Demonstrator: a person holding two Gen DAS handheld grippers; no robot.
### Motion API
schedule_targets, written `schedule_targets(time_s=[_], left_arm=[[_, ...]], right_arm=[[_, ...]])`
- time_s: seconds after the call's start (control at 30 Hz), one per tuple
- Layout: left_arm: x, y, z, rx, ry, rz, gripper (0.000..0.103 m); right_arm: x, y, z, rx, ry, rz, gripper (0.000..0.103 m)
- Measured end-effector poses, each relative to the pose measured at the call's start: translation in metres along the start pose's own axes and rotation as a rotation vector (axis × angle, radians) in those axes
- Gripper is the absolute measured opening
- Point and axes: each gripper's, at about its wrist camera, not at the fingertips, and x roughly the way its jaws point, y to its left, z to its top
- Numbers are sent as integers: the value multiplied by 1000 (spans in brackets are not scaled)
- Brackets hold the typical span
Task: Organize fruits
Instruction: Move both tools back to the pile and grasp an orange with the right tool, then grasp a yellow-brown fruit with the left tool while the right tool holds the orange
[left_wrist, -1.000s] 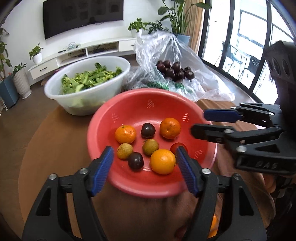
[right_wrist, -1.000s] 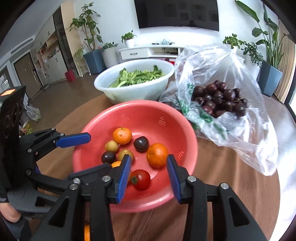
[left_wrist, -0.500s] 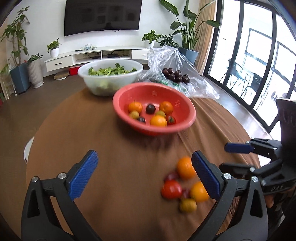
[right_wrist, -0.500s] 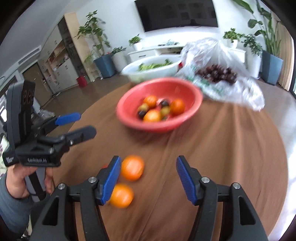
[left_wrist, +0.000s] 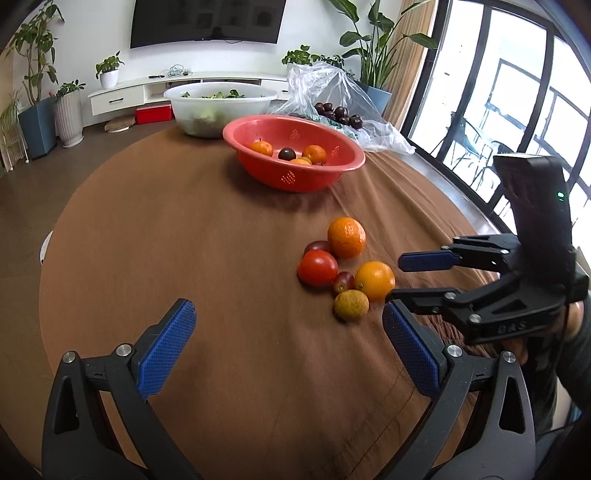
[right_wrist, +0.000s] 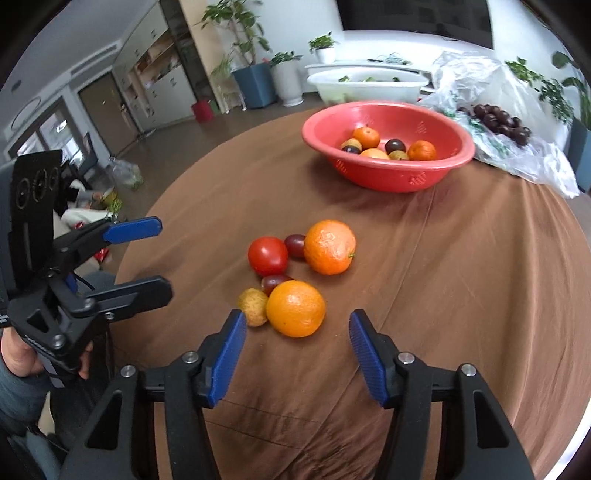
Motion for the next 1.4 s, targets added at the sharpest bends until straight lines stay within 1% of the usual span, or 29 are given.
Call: schedule_targets(time_s=[0.17,0.37,0.5,0.7,0.8,0.9,1.07,1.17,1.27,1.3,1.37,1.4], left_arm=[[6,0,6,4,7,-9,103],[11,-1,8,16,20,-15,102],[15,-4,8,29,31,-20,103],[21,-9,8,59,53,-30,103],[25,-10,9,64,65,-25,103],[30,-13,12,71,79,-17,102],[39,-25,18,99,96,-5,102],[46,-31,23,101,99,9,102],[54,-38,28,108,107,3,102],[57,-41,29,117,114,5,100],[63,-49,29,141,132,10,90],[65,-51,28,147,139,12,81]], right_arm=[[13,-5,3,-35,29,38,57],[20,-8,11,-59,33,69,55],[22,-10,14,-67,40,88,50],[27,-15,17,-54,52,144,42],[28,-19,17,-36,49,157,40],[27,-20,16,-36,44,155,40],[11,-25,6,-10,6,146,40],[2,-31,2,11,-18,123,40],[-7,-34,-2,31,-39,84,40],[-10,-35,-3,38,-46,76,40],[-15,-37,-5,50,-58,72,40],[-17,-38,-6,56,-65,68,40]])
